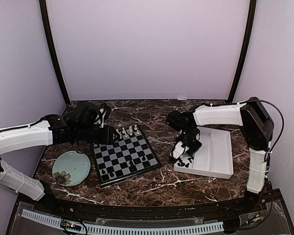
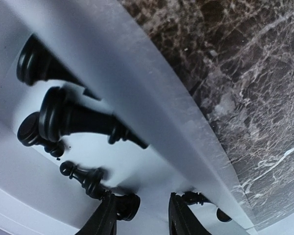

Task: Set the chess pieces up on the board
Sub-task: Pick up the bishop from the storage box.

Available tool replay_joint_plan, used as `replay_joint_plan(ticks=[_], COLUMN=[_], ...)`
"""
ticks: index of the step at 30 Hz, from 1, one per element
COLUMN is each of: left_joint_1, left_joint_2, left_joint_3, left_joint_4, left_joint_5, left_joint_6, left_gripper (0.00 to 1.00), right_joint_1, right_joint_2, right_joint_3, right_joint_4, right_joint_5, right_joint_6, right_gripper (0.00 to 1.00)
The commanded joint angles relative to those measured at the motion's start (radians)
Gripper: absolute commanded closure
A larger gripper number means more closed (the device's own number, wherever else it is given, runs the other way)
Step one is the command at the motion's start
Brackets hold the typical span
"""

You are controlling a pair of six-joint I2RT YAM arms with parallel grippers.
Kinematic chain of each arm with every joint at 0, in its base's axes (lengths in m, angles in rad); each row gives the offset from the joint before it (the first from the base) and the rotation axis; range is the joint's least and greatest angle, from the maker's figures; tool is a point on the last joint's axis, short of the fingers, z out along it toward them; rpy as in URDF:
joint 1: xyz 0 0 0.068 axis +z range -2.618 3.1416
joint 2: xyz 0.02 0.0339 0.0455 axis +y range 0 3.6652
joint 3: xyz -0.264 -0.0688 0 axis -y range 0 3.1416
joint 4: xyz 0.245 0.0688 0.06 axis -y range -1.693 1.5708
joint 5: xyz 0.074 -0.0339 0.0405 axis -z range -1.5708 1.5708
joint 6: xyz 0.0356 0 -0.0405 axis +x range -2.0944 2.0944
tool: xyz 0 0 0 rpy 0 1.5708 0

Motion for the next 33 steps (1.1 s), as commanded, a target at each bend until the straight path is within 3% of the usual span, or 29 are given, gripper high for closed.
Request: replay_joint_plan(ticks=[1, 11, 19, 25, 33], left_joint_1=[-0.001, -0.002, -0.001, -0.002, -0.001], left_joint_2=[-0.032, -0.028, -0.014, -0.016, -0.015], left_joint_3=[-0.020, -0.024, -0.011, -0.012, -0.008], left_joint_4=[0.021, 0.033, 0.034, 0.033, 0.030], left_joint_5=[-0.014, -0.002, 0.008, 0.004, 0.011], left_joint_6=[-0.004, -0.008, -0.002, -0.005, -0.012], left_gripper=[0.64, 0.64, 0.64, 0.64, 0.64], right_joint_1=[-0.026, -0.120, -0.118, -0.095, -0.088], right_joint_2=[0.046, 0.120, 0.058, 0.003, 0.022], right_joint_3=[0.059, 0.355, 0.214, 0.043, 0.012], right_joint_4=[-0.024, -0.195, -0.175, -0.056, 0.015], right_joint_5=[-0.062, -0.197, -0.181, -0.104, -0.073], right_joint_6=[0.056, 0.184, 0.144, 0.108, 0.119], right_gripper=[0.63, 0.64, 0.67, 0.67, 0.67])
